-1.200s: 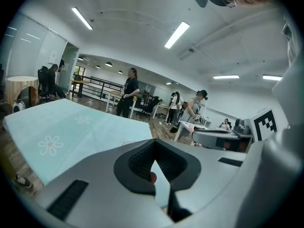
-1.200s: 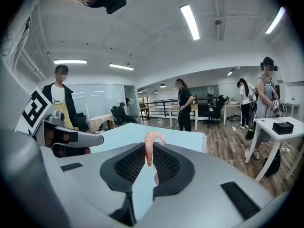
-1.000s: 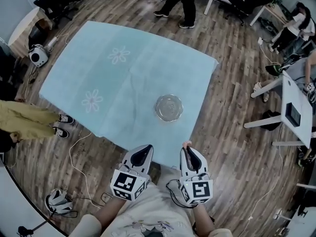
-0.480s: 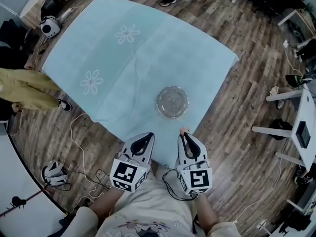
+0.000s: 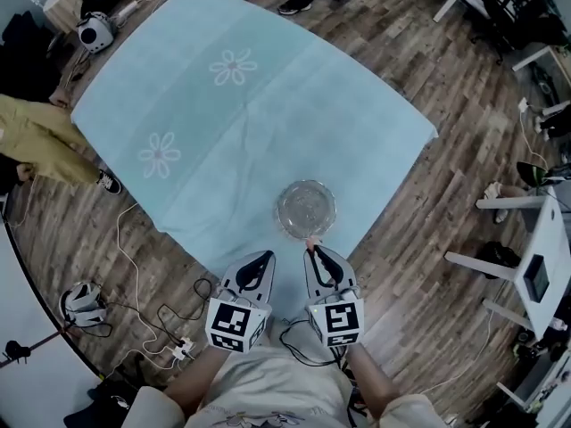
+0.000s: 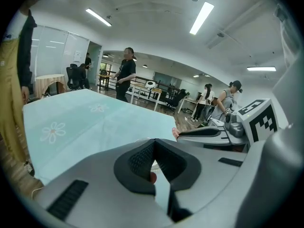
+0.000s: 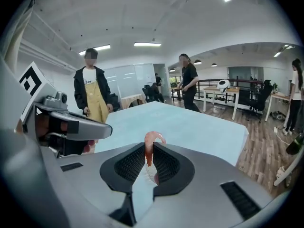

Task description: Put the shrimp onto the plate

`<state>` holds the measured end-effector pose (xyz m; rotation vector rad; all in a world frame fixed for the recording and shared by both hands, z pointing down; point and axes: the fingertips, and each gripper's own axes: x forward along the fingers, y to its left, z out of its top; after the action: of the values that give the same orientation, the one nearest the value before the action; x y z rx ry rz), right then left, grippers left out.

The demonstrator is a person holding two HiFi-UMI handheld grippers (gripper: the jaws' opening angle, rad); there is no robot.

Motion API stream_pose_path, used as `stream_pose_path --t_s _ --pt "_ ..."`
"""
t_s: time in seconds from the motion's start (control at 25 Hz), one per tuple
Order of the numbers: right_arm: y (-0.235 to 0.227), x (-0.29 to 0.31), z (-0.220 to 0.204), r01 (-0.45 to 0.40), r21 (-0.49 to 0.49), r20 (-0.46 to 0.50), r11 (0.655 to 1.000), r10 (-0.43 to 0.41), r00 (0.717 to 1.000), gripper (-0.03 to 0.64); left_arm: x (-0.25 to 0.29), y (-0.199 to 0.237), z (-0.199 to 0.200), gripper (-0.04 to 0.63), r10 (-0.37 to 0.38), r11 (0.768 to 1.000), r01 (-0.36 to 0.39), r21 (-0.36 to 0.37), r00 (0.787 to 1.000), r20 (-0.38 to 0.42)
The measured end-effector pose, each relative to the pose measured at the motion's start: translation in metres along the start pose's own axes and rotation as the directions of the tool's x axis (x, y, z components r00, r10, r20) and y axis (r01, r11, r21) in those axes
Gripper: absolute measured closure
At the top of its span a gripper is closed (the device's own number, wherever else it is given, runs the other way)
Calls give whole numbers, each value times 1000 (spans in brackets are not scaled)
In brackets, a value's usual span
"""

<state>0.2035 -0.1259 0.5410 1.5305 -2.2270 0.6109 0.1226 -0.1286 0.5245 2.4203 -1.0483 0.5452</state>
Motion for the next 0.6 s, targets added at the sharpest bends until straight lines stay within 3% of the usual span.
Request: stream_pose_path --t_s 0.6 --pt "-31 73 -53 -65 3 -138 998 64 988 549 65 27 -53 595 67 997 -70 -34 995 -80"
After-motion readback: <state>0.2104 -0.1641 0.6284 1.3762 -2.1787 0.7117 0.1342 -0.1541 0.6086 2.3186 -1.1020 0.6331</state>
